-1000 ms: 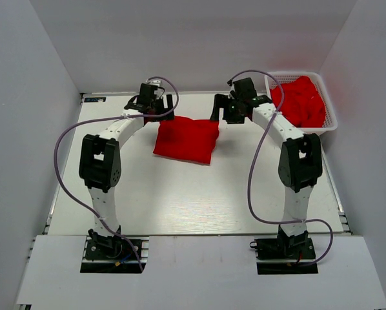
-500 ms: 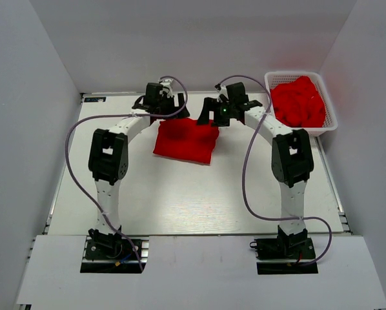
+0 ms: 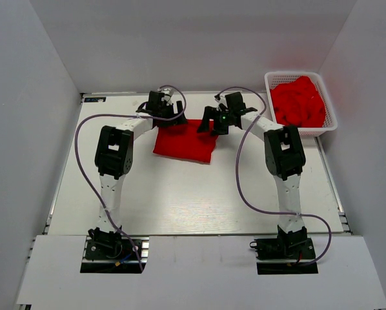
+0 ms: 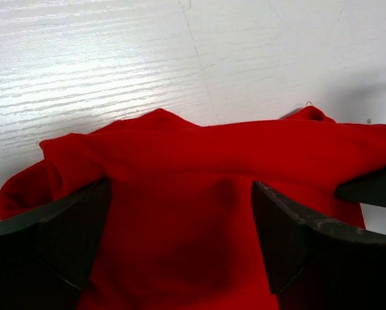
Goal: Fold and stack the t-shirts
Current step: Smooth out wrinkles on the folded tshirt
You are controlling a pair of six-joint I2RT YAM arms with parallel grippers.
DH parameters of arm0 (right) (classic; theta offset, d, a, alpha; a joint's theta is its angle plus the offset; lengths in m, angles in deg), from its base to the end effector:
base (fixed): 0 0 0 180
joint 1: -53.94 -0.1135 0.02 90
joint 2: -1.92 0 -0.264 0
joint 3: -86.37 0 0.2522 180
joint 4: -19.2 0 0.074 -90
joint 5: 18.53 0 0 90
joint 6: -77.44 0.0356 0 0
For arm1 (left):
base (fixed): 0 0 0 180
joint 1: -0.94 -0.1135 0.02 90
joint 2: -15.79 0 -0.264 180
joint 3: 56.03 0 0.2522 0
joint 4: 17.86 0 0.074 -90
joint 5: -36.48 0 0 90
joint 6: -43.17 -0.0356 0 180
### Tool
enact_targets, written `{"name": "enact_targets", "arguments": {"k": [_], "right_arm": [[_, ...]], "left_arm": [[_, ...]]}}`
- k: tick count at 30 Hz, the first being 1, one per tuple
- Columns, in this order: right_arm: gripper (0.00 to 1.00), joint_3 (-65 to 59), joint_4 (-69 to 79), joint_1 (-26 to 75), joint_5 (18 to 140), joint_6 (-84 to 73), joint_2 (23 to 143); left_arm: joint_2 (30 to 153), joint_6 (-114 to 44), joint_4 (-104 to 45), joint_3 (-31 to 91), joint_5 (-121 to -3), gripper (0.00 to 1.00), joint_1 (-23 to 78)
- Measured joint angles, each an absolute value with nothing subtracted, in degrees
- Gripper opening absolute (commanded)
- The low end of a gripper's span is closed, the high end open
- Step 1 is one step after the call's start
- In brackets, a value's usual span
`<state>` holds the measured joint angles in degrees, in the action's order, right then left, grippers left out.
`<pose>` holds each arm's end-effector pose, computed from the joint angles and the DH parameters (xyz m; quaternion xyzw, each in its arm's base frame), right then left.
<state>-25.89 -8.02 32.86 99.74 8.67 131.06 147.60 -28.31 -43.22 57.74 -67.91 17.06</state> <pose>0.4639 0.1969 0.1717 -0.0941 0.8931 0.3462 0.2715 0.4919 -0.1514 0.1576 0.0304 0.9121 -0.2266 0.3404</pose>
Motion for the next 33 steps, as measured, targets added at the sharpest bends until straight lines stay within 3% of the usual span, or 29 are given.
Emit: {"name": "enact_targets", "arguments": {"k": [12, 18, 25, 33], "right_arm": [[0.90, -25.0, -8.6, 34.0, 98.9, 4.9, 128.6], [0.90, -15.5, -10.3, 34.0, 94.1, 3.4, 111.8], [0.90, 1.0, -11.8, 34.0, 86.5, 3.5, 93.9], [0.90, 10.3, -15.8, 34.0, 82.5, 3.8, 85.4]], "left_arm": [[147.0, -29.5, -49.0, 63.4, -66.7, 1.00, 16.9], [139.9, -33.1, -57.1, 65.6, -62.6, 1.00, 16.8], [126.9, -36.0, -59.7, 53.7, -57.8, 1.00, 17.0], [134.1, -38.1, -60.6, 49.0, -55.9, 0.98, 17.3]]}}
